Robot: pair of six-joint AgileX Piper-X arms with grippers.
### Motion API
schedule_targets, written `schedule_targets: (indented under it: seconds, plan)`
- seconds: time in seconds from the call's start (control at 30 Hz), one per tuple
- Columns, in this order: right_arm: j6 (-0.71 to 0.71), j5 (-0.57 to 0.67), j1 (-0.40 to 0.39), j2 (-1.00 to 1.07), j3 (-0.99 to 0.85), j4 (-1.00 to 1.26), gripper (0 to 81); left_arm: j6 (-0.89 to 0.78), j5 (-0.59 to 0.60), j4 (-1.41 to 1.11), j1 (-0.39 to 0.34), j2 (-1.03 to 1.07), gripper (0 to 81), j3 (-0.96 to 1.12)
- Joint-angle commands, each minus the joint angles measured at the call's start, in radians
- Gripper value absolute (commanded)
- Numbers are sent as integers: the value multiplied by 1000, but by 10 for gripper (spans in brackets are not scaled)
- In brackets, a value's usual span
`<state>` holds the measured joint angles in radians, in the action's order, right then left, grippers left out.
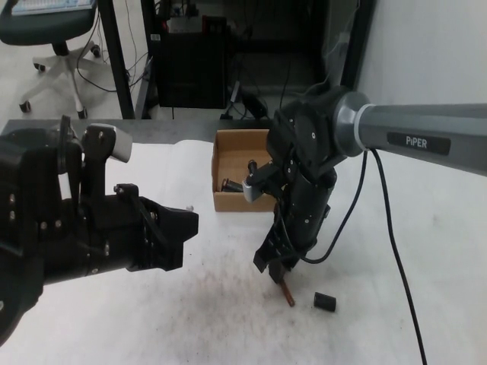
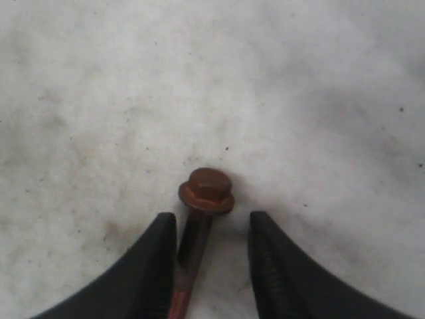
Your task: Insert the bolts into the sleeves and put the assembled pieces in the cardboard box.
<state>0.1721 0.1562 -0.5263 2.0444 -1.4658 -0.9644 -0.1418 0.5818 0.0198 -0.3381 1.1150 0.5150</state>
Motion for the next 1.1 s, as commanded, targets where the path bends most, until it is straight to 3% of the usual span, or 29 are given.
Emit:
schedule_targets:
  seconds: [0.0,0.17,0.3,0.47,0.7,0.83,1.07]
  plan:
    - [8,-1,0,0,-3,9,342,7,2,-8,-4,-10,3,12]
    - [8,-1,0,8,13,21,335,7,2,-8,-4,-10,3,12]
    - [8,-1,-2,33,18,23,264,7,2,-8,-4,-10,3,12]
    - [10,-43,-3,50,18,30,8,7,2,-8,-4,-10,3,12]
    - [4,-46,14,-12,-22,24,9,7,4,-8,-4,-10,3,12]
    - [4,-40,45,-148,-20,17,9,7,80,-8,-5,-10,3,14]
    - [0,84,163,-434,58,26,9,151,85,-2,-108,19,3,94]
